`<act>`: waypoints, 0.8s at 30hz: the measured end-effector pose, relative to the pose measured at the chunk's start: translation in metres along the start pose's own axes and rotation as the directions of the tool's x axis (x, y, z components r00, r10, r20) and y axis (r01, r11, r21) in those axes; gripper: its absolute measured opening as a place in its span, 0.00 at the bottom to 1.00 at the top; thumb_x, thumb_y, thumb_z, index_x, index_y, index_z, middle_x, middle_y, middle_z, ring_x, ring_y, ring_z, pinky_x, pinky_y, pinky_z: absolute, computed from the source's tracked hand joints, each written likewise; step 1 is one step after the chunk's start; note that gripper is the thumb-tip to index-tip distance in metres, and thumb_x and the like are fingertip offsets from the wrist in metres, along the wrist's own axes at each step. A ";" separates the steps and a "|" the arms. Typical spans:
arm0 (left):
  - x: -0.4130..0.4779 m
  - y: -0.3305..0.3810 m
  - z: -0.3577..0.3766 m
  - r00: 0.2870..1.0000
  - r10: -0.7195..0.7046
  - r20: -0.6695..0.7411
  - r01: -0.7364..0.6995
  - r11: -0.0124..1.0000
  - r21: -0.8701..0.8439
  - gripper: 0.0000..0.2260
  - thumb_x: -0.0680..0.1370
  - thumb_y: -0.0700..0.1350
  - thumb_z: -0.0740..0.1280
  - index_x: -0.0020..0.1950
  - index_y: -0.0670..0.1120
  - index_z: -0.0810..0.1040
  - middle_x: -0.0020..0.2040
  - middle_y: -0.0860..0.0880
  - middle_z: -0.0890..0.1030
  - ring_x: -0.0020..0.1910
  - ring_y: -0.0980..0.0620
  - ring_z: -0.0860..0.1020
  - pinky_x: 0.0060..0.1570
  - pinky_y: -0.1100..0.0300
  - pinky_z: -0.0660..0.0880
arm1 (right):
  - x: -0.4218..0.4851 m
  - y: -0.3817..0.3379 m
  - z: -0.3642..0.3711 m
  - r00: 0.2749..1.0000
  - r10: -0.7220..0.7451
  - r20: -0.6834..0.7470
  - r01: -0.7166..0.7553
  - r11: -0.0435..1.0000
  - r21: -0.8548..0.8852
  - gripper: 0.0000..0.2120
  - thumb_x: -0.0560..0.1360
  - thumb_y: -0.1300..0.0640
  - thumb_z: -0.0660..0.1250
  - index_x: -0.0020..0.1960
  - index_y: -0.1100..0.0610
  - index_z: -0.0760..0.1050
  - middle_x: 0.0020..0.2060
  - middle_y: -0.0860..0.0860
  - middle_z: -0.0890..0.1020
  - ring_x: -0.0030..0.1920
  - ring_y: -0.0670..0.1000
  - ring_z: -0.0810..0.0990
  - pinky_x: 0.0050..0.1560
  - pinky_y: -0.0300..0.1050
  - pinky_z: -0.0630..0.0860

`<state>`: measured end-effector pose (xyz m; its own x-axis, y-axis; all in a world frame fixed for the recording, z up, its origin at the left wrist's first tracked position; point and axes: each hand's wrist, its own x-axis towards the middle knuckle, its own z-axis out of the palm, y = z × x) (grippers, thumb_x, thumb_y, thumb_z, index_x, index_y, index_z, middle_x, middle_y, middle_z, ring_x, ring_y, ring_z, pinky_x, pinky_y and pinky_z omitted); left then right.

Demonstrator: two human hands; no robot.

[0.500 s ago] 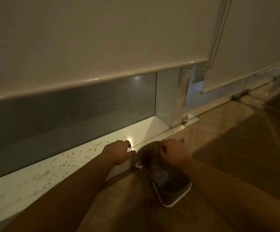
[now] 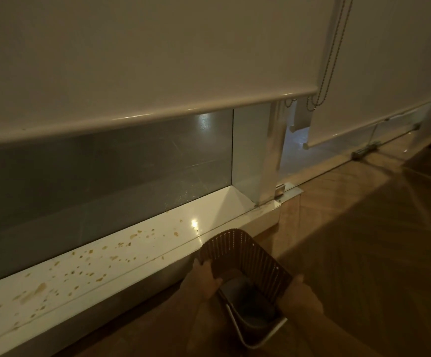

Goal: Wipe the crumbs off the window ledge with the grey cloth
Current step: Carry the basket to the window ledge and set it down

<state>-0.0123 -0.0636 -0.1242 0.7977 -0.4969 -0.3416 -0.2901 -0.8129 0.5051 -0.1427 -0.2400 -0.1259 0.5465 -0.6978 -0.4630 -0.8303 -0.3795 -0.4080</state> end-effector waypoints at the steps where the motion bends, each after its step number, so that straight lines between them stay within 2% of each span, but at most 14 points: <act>1: 0.002 0.000 0.002 1.000 -0.018 0.005 0.018 1.000 -0.016 0.27 0.76 0.51 0.65 0.72 0.47 0.63 0.71 0.43 0.65 0.65 0.47 0.71 0.66 0.52 0.71 | 0.002 0.001 0.003 1.000 0.005 0.009 -0.005 1.000 0.013 0.33 0.76 0.52 0.62 0.74 0.59 0.50 0.64 0.57 0.72 0.63 0.57 0.74 0.62 0.52 0.73; 4: 0.008 0.004 0.004 0.998 -0.063 0.001 0.063 0.998 -0.023 0.22 0.76 0.48 0.66 0.67 0.43 0.67 0.66 0.42 0.69 0.61 0.48 0.73 0.62 0.56 0.73 | 0.004 0.000 0.007 1.000 -0.008 0.012 0.007 0.998 0.059 0.26 0.77 0.55 0.61 0.70 0.61 0.56 0.63 0.57 0.73 0.63 0.58 0.74 0.61 0.50 0.73; 10: 0.004 0.006 -0.008 0.989 -0.147 -0.015 0.145 0.985 -0.094 0.17 0.73 0.47 0.69 0.57 0.40 0.75 0.58 0.41 0.77 0.58 0.45 0.76 0.60 0.51 0.75 | 0.002 -0.015 -0.002 0.995 -0.102 -0.019 0.103 0.990 0.093 0.20 0.77 0.59 0.60 0.67 0.63 0.61 0.62 0.61 0.73 0.61 0.61 0.75 0.54 0.49 0.75; 12: -0.004 0.006 -0.018 0.980 -0.192 -0.056 0.184 0.975 -0.123 0.22 0.71 0.48 0.71 0.60 0.38 0.73 0.60 0.39 0.75 0.57 0.45 0.75 0.60 0.53 0.75 | 0.000 -0.024 -0.009 0.989 -0.146 -0.020 0.147 0.987 0.070 0.18 0.78 0.58 0.60 0.65 0.63 0.63 0.61 0.62 0.74 0.60 0.62 0.76 0.54 0.50 0.77; 14: -0.016 0.005 -0.030 0.961 -0.251 -0.114 0.231 0.959 -0.167 0.35 0.69 0.48 0.74 0.69 0.38 0.63 0.66 0.39 0.68 0.64 0.43 0.69 0.61 0.53 0.71 | -0.004 -0.037 -0.018 0.978 -0.208 -0.023 0.208 0.977 0.049 0.16 0.78 0.58 0.60 0.63 0.62 0.65 0.59 0.61 0.75 0.58 0.62 0.77 0.50 0.48 0.77; 16: -0.033 0.004 -0.047 0.930 -0.332 -0.158 0.273 0.911 -0.309 0.43 0.67 0.46 0.76 0.73 0.40 0.54 0.68 0.40 0.62 0.66 0.42 0.66 0.58 0.54 0.72 | -0.013 -0.055 -0.025 0.967 -0.253 0.000 0.253 0.964 0.082 0.15 0.77 0.59 0.62 0.62 0.60 0.66 0.56 0.59 0.76 0.55 0.61 0.79 0.52 0.50 0.79; 18: -0.051 0.000 -0.066 0.887 -0.421 -0.189 0.289 0.826 -0.484 0.43 0.67 0.41 0.76 0.72 0.41 0.51 0.67 0.38 0.61 0.64 0.40 0.69 0.54 0.55 0.75 | -0.024 -0.076 -0.033 0.951 -0.310 0.019 0.308 0.950 0.054 0.15 0.76 0.59 0.63 0.62 0.58 0.67 0.56 0.58 0.76 0.54 0.60 0.79 0.53 0.55 0.80; 20: -0.066 -0.011 -0.085 0.842 -0.494 -0.219 0.297 0.761 -0.577 0.44 0.67 0.39 0.76 0.72 0.42 0.49 0.65 0.37 0.65 0.61 0.38 0.72 0.56 0.48 0.77 | -0.035 -0.096 -0.040 0.928 -0.372 0.031 0.373 0.928 -0.005 0.17 0.76 0.59 0.64 0.64 0.57 0.66 0.57 0.59 0.76 0.56 0.60 0.78 0.54 0.55 0.79; 22: -0.076 -0.030 -0.106 0.823 -0.522 -0.225 0.315 0.748 -0.584 0.41 0.70 0.39 0.73 0.72 0.40 0.47 0.61 0.37 0.72 0.57 0.39 0.76 0.54 0.46 0.78 | -0.047 -0.116 -0.045 0.898 -0.438 0.040 0.440 0.896 -0.067 0.20 0.75 0.59 0.66 0.65 0.58 0.65 0.58 0.59 0.76 0.58 0.60 0.77 0.53 0.54 0.80; 24: -0.090 -0.049 -0.128 0.812 -0.539 -0.224 0.391 0.788 -0.477 0.31 0.73 0.39 0.70 0.69 0.38 0.57 0.57 0.38 0.77 0.53 0.41 0.79 0.50 0.49 0.80 | -0.059 -0.134 -0.049 0.867 -0.496 0.041 0.498 0.861 -0.101 0.19 0.76 0.58 0.64 0.65 0.58 0.65 0.58 0.59 0.76 0.57 0.61 0.77 0.45 0.50 0.80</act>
<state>-0.0026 0.0602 -0.0170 0.9227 0.1025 -0.3718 0.3353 -0.6896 0.6419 -0.0690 -0.1780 -0.0057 0.8905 -0.3921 -0.2309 -0.4542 -0.7359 -0.5022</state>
